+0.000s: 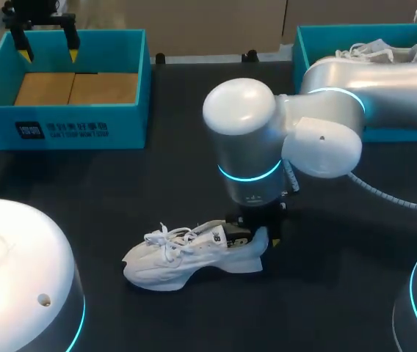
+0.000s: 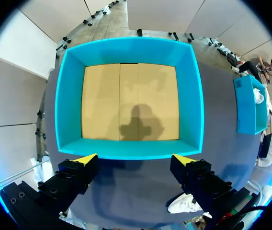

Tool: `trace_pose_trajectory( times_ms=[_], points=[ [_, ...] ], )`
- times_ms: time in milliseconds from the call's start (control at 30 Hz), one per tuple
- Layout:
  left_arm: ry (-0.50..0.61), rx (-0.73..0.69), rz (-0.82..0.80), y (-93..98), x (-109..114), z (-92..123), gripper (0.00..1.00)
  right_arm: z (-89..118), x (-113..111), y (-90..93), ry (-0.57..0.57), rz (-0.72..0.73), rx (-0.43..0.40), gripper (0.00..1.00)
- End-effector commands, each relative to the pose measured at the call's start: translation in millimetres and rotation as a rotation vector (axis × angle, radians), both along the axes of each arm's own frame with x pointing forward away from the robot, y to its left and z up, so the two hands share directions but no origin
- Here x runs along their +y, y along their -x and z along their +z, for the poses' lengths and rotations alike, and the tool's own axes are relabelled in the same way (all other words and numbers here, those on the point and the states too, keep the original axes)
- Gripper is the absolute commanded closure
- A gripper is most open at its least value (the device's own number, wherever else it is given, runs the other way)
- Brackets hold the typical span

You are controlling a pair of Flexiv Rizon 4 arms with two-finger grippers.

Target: Take the shoe out of the shoebox, open the shoe tongue, remove and reinsert the insole, then place the shoe into the shoebox

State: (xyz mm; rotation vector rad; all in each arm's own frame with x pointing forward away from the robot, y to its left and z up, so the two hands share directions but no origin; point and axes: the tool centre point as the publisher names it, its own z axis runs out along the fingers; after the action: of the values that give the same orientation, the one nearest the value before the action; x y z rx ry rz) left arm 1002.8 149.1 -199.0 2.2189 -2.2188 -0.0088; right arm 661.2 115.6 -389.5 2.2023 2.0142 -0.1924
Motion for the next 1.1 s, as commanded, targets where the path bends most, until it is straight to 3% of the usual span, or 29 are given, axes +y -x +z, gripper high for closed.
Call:
trace_pose_trajectory(
  times_ms=[33,67,100,400,567,767,1100],
  points=[
    [0.000,-0.001,0.000,0.8,0,0,0.00,-3,5,1.2,-0.004,-0.008,-0.001,0.66],
    [0.000,-0.001,0.000,0.8,0,0,0.00,-1,5,1.8,-0.004,-0.008,-0.001,0.52],
    [0.000,-0.001,0.000,0.8,0,0,0.00,2,5,2.8,-0.002,-0.009,-0.001,0.00],
    [0.000,-0.001,0.000,0.8,0,0,0.00,46,1,8.5,-0.024,-0.034,0.019,0.00],
    [0.000,-0.001,0.000,0.8,0,0,0.00,77,-4,9.7,-0.166,-0.001,-0.004,0.00],
    [0.000,-0.001,0.000,0.8,0,0,0.00,104,-19,8.9,-0.364,0.148,-0.058,0.00],
    [0.000,-0.001,0.000,0.8,0,0,0.00,120,-34,-0.3,-0.550,0.444,-0.016,0.00]
  ],
)
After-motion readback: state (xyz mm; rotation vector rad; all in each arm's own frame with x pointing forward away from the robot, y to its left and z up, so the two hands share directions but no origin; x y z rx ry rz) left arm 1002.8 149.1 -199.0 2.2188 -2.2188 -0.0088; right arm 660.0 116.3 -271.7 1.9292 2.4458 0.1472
